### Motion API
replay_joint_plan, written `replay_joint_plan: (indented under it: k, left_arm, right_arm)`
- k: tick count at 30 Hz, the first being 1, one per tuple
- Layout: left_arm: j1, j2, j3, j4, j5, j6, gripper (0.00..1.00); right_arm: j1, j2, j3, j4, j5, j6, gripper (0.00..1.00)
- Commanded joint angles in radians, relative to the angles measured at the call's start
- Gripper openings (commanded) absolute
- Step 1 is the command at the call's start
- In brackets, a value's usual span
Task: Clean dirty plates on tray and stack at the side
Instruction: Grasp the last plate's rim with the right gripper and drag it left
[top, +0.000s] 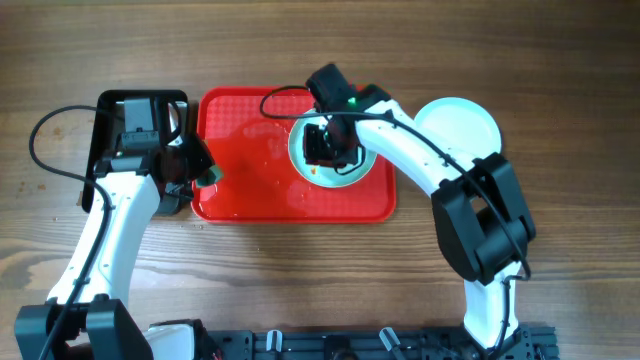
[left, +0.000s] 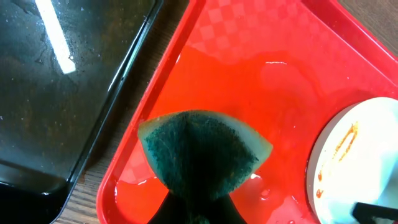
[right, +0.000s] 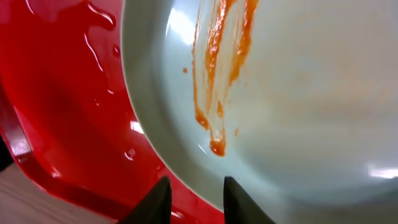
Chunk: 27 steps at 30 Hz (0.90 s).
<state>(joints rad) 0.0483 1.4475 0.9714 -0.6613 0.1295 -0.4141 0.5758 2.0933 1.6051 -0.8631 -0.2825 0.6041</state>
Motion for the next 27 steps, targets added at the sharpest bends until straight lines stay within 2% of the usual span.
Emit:
replay_joint_plan:
  k: [1,5,8,12,20,22,24,27]
  left_arm:
    - [0.004,0.007,0.003,0.006,0.011,-0.013,0.04]
    - [0.004,0.006,0.003,0.007,0.011,-0.013,0.04]
    - [0.004,0.007,0.003,0.01,0.011,-0.013,0.04]
    - [0.004,0.007,0.003,0.024,0.011,-0.013,0.04]
    - [0.004,0.007,0.003,0.024,0.012,-0.013,0.04]
    - [0.004,0.007,0.003,0.024,0.012,-0.013,0.04]
    - [0.004,0.007,0.003,0.024,0.012,-0.013,0.04]
    - [0.004,0.007,0.003,0.024,0.012,-0.013,0.04]
  right_arm:
    - [-0.048,0.014,0.09,-0.091,0.152,-0.073,0.29]
    - [-0.132,0.014,0.096,-0.153,0.179,-0.16,0.33]
    - [-0.183,0.016,0.07,-0.148,0.186,-0.227,0.37]
    - [-0.215,0.049,0.055,-0.14,0.187,-0.317,0.38]
    - [-0.216,0.15,0.055,-0.124,0.192,-0.341,0.38]
    - [-0.216,0.15,0.055,-0.117,0.164,-0.343,0.31]
    - [-0.213,0.15,0.056,-0.109,0.085,-0.362,0.14]
    - [-0.213,0.15,0.056,-0.111,-0.015,-0.36,0.08]
